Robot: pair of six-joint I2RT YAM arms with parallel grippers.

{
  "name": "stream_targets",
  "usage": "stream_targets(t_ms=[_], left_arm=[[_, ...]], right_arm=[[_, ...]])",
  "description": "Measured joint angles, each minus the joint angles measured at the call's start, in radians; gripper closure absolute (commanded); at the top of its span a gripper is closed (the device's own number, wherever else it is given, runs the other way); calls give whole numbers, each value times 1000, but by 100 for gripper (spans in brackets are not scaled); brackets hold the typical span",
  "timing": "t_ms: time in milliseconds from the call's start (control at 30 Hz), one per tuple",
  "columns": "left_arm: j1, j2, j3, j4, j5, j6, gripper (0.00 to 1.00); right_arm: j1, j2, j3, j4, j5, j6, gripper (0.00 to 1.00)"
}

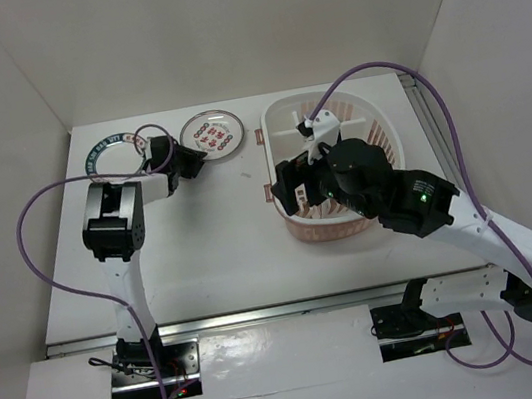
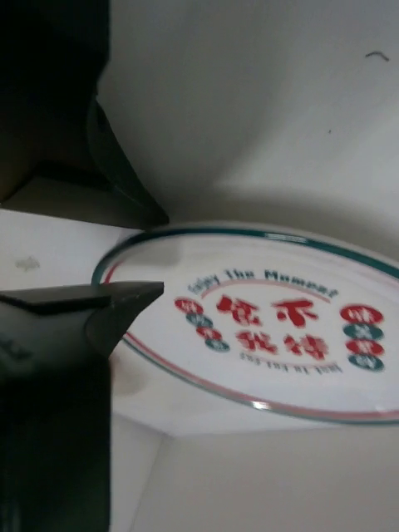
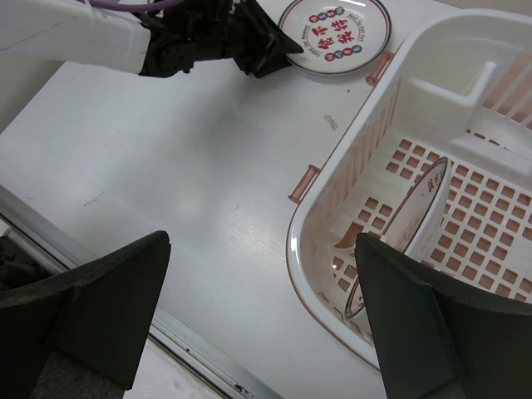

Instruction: Load the plates into the dish rack

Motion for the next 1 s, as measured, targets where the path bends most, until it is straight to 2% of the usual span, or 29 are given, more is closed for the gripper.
stream_targets(t_ms=[100, 233, 267, 300, 467, 633, 767, 1000], left_arm=[[0, 23, 16, -27, -7, 2, 80], [6, 34, 40, -31, -3, -20, 84], [7, 37, 47, -40, -2, -23, 95], [10, 43, 51, -43, 2, -24, 100], [24, 64, 102, -87, 27, -19, 100], [25, 1, 61, -142, 5, 19, 100], [24, -150, 9, -282, -65, 119, 100], [33, -547, -132, -480, -135, 329, 100]], right_arm=[[0, -3, 0, 7, -13, 0, 1], [0, -11, -1, 12, -18, 1, 1], [0, -14, -1, 14, -19, 2, 1], [0, -16, -1, 15, -19, 2, 1], [0, -18, -3, 16, -18, 2, 1], [0, -18, -31, 37, -9, 2, 1], [0, -16, -63, 64, 6, 1, 1], [-8, 12, -124, 136, 10, -8, 1]])
